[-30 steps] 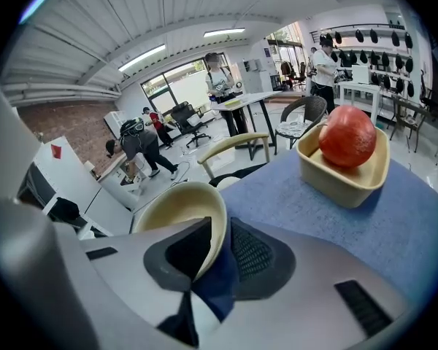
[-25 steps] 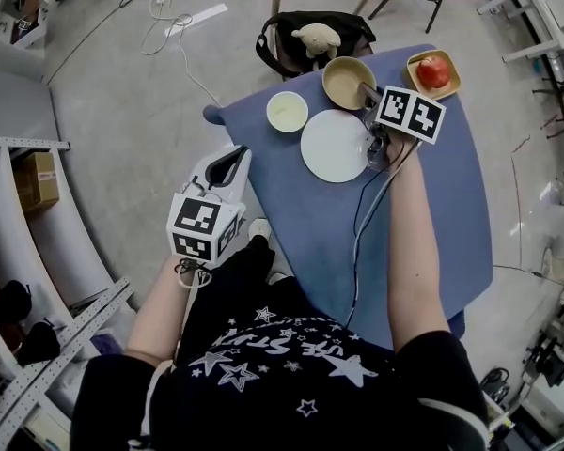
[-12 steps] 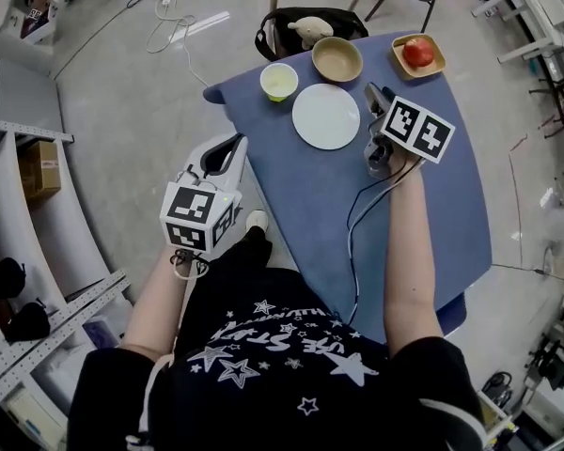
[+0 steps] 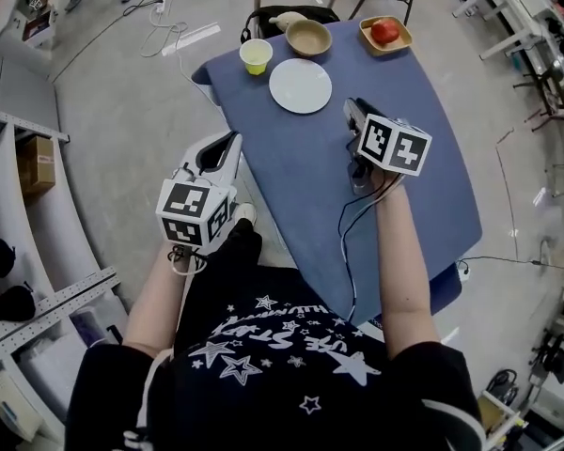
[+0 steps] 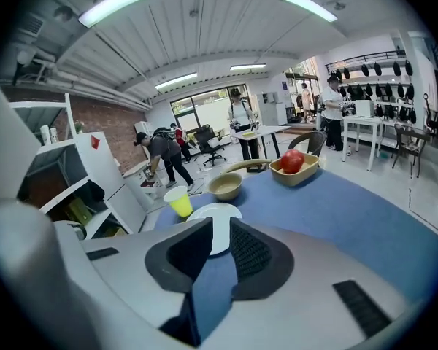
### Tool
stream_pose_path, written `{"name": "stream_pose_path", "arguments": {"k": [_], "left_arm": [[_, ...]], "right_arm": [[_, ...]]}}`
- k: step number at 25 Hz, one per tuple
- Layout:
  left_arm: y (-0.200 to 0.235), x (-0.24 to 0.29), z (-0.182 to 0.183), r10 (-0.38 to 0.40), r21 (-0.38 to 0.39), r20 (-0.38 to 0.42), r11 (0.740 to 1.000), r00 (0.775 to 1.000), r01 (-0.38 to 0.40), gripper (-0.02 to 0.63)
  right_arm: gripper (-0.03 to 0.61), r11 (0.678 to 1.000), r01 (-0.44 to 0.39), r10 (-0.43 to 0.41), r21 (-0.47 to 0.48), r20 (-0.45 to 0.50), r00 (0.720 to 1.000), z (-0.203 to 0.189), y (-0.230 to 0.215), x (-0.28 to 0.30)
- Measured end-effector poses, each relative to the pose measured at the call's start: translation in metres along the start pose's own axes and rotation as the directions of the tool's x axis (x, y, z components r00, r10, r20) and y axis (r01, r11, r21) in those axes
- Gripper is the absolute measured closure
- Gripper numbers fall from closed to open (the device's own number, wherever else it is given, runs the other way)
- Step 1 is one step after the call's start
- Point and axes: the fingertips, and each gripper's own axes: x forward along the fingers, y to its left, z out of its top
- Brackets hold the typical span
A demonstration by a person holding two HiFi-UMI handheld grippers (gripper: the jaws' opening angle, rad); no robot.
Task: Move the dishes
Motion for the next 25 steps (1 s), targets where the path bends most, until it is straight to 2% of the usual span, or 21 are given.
{"name": "stream_pose_path", "arguments": {"k": [4,9,16,21,25], "left_arm": [[-0.027,-0.020,0.002,-0.004,0.008,0.017,1.000,1.000,0.004,0.594],[-0.060,-0.052,-0.003,0.004,0.020,0.039,1.000,0.999,-0.005,0.594],[-0.087,-0.098,-0.020,0.029,0.005,0.060,1.000,0.998,-0.029,0.594],[-0.104,-0.116,-0.033,0.049,-0.008,0.052,0.999,0.997,-0.048,0.594],[-0.117,-0.134,-0.044,0.060,-0.015,0.050,0.998,0.997,-0.059,0.594]], "right_arm": [[0.571,0.999,-0.045,0.046,-0.017,0.024,0.999,-0.011,0.017,-0.036],[0.572,0.993,-0.103,0.105,-0.049,0.044,0.993,-0.032,0.035,-0.081],[0.574,0.992,-0.110,0.118,-0.065,0.128,0.985,-0.049,0.053,-0.133],[0.574,0.983,-0.136,0.151,-0.126,0.122,0.981,-0.068,0.062,-0.159],[0.574,0.981,-0.155,0.167,-0.120,0.103,0.981,-0.096,0.067,-0.175]]}}
